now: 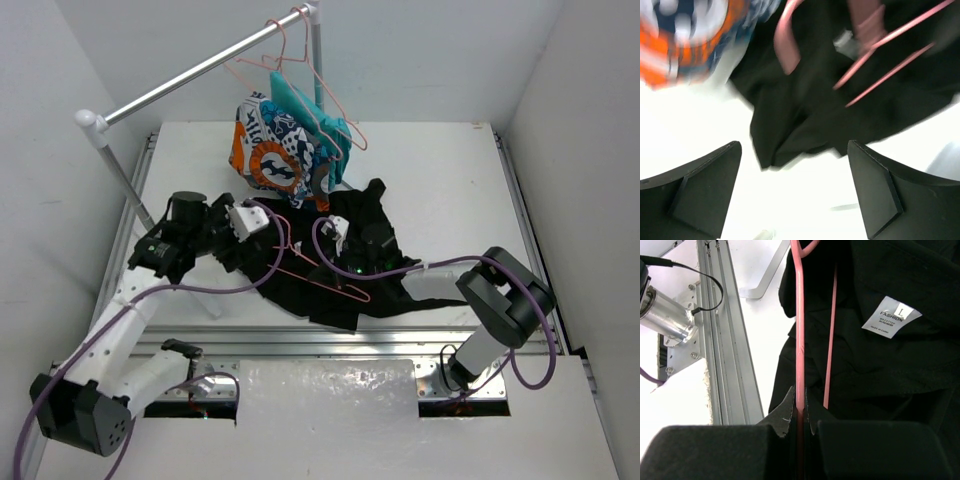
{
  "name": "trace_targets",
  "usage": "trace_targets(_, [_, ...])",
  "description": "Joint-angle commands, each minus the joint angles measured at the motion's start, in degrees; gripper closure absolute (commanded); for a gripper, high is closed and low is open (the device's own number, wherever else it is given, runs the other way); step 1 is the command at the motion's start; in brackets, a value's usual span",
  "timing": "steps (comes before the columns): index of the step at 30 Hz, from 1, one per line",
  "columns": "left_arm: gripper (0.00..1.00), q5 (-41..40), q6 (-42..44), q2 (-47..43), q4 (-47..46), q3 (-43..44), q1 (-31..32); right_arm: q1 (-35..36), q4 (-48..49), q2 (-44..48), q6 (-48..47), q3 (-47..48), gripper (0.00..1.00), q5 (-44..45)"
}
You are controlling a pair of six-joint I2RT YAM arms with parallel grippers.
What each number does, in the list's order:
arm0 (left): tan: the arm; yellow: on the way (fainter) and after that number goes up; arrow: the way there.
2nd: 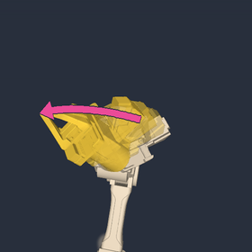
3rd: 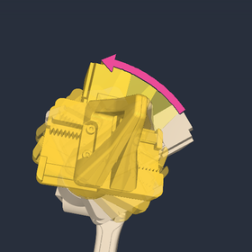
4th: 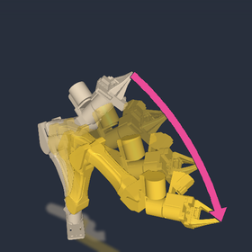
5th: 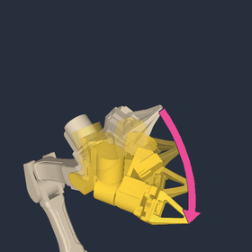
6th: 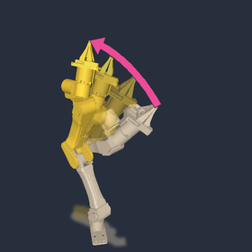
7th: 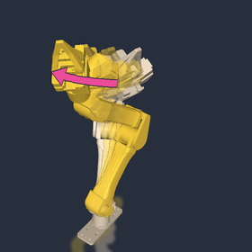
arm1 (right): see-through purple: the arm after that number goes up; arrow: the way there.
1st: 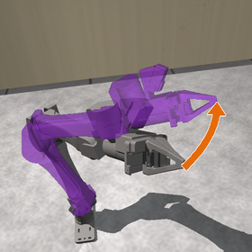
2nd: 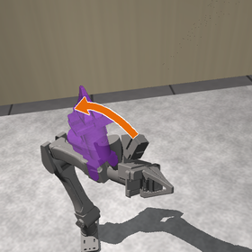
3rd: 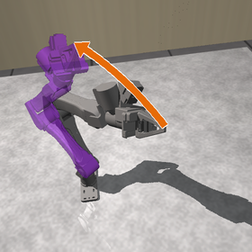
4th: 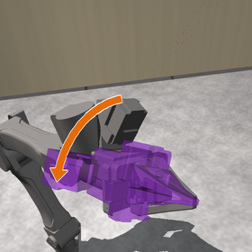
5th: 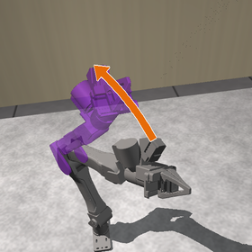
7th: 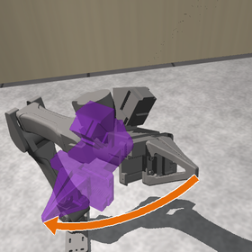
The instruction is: Place the shirt on the hanger
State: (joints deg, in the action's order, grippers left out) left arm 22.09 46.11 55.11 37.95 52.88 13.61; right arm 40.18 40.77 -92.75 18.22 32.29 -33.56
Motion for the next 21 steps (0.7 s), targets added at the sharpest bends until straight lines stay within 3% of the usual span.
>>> trace_targets(1, [0.15, -9.1, 5.2, 3.1, -13.3, -6.5, -3.1, -0.2, 4.0, 0.9, -1.0, 1.2, 1.00, -1.7])
trace_targets(3, [0.16, -7.0, 5.8, 4.9, -14.7, -8.9, -3.1, -0.3, 3.6, 1.3, -1.5, 1.3, 1.00, -2.3])
trace_targets(8, [0.16, 2.0, 5.9, 6.8, -30.8, -15.7, -3.3, -0.3, 1.7, 2.2, -2.5, 2.3, 1.00, -3.4])
trace_targets(13, [0.17, 10.2, 8.4, 11.4, -36.3, -16.9, -3.7, -0.3, 0.3, 3.5, -3.8, 2.2, 1.00, -3.3])
trace_targets(17, [0.48, 14.6, 11.8, 15.5, -31.4, -15.1, -3.6, -0.3, -0.3, 4.3, -5.7, 2.3, 1.00, -3.3])
trace_targets(21, [0.53, 18.0, 9.4, 16.3, -33.4, -15.9, -3.6, -0.2, -2.4, 4.2, -7.7, 4.4, 1.00, -4.2])
